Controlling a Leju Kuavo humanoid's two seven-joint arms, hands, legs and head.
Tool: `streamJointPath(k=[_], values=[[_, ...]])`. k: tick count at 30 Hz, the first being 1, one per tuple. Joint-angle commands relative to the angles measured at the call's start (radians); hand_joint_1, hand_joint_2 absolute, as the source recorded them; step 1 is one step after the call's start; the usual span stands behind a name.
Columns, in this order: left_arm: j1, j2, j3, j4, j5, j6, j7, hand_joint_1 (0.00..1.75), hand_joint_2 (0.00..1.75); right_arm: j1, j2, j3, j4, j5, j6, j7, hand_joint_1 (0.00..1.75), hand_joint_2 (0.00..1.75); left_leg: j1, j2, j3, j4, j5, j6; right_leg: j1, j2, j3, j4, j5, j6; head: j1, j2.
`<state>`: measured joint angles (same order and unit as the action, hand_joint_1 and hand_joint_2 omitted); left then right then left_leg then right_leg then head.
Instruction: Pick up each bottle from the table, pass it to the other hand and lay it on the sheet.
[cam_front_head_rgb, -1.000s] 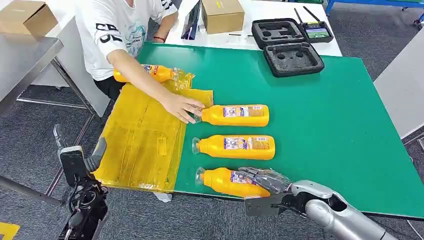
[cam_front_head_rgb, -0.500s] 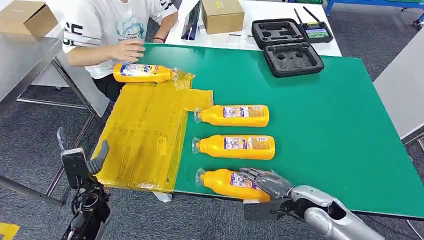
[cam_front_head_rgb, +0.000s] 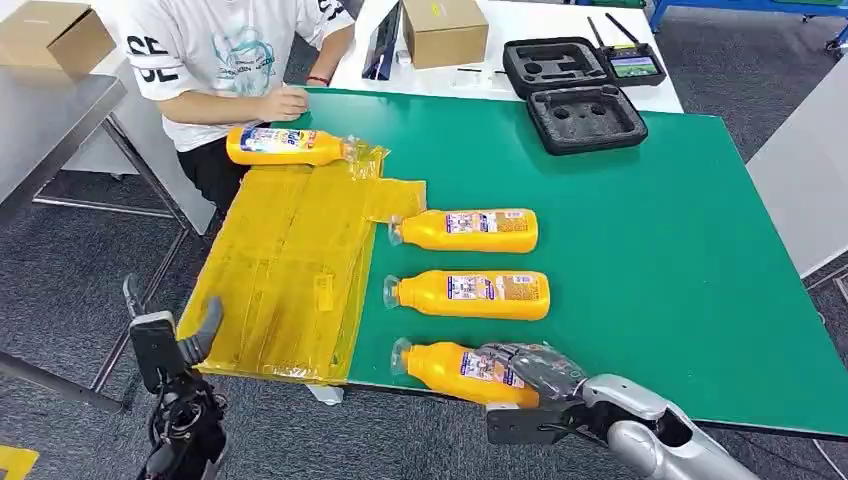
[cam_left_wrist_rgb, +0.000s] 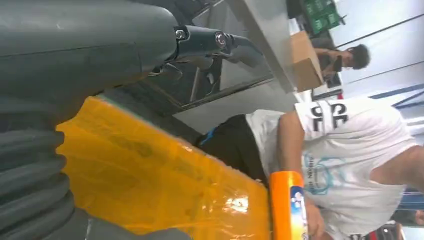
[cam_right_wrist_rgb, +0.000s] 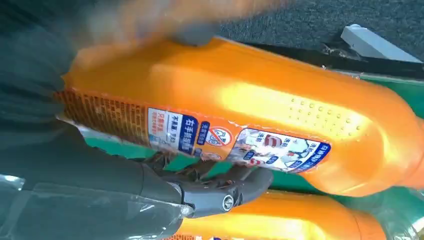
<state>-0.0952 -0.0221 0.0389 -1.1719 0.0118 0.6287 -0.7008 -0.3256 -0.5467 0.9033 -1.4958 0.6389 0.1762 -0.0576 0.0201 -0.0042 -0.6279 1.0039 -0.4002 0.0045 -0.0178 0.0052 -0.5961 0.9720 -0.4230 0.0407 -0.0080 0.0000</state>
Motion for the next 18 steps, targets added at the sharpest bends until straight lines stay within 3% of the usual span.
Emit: streamJointPath(k=[1, 14, 18], values=[[0.031, -0.04, 0.005, -0.012, 0.011, 0.004, 0.003, 0.0, 1.75, 0.011, 0.0, -0.002, 0.035, 0.029, 0.036, 0.004, 1.75, 1.75, 0.0, -0.001, 0.005, -0.001, -0.002, 0.001, 0.001, -0.001, 0.006, -0.002, -0.002, -0.002, 0.0, 0.0], [0.043, -0.042, -0.015, -0.053, -0.007, 0.001, 0.003, 0.0, 1.75, 0.04, -0.007, -0.02, 0.029, 0.041, 0.037, 0.011, 1.75, 1.75, 0.0, -0.003, 0.007, -0.001, -0.003, 0.001, 0.001, -0.004, 0.009, -0.002, -0.004, -0.003, 0.0, 0.0], [0.052, -0.04, -0.033, -0.101, -0.013, -0.011, 0.003, 0.0, 1.75, 0.065, 0.062, -0.092, 0.055, -0.012, -0.05, -0.042, 1.75, 1.75, 0.0, -0.001, 0.003, -0.001, -0.001, 0.001, 0.001, -0.002, 0.004, -0.002, -0.001, -0.001, 0.0, 0.0]])
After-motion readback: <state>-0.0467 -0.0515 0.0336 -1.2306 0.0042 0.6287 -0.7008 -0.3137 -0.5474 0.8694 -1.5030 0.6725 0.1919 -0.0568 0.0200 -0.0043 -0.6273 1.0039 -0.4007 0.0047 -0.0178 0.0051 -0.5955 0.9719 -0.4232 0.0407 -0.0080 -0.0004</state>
